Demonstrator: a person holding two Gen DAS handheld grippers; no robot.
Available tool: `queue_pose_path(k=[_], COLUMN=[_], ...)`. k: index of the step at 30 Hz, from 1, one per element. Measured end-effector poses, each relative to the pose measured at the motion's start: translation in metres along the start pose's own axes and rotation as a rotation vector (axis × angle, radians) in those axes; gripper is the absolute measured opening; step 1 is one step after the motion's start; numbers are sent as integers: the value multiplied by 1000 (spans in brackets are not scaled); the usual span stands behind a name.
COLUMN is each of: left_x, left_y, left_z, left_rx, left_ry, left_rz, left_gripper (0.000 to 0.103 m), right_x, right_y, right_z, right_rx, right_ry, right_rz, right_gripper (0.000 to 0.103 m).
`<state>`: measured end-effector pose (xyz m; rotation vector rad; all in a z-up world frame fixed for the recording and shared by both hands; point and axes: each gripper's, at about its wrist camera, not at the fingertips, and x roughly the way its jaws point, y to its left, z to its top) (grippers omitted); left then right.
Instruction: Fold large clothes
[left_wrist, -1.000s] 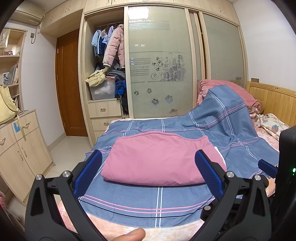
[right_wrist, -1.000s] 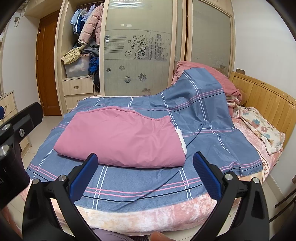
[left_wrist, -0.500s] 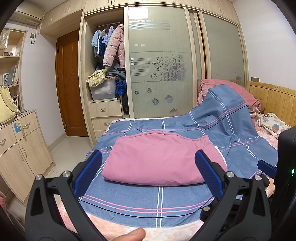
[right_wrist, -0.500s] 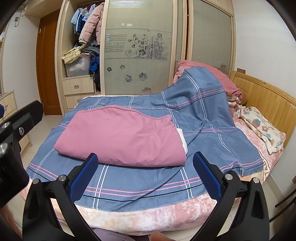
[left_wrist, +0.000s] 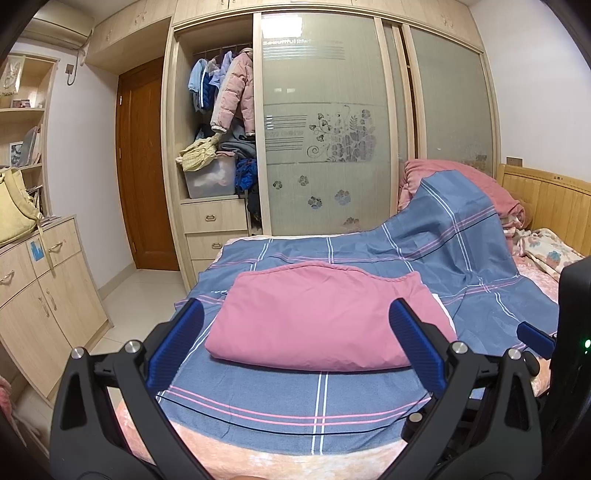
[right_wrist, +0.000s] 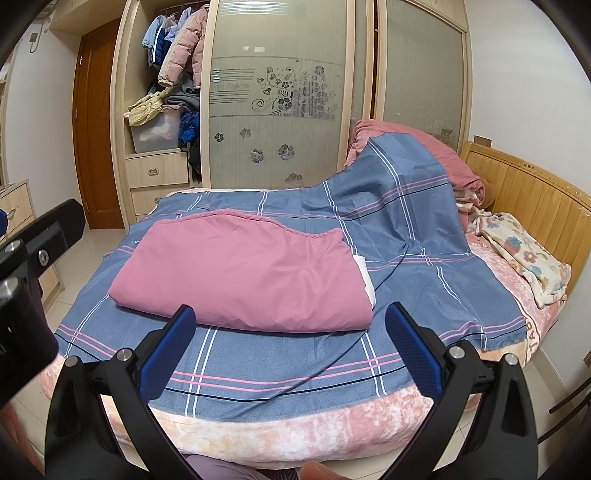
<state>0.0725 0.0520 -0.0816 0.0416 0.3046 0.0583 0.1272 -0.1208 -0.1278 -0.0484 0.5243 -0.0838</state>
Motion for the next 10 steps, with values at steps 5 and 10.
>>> queue_pose_path(k=[5,10], left_x=[3,7], left_y=[3,1], left_z=[-2,-2], left_rx=[5,11], left_ry=[12,24], left_rz=[-12,-2], left_gripper=[101,101], right_x=[3,10], right_y=[1,-3], right_z=[-2,-4], right_rx=[-1,1], right_ry=[6,15], right_rz=[6,12], right_gripper=[102,102])
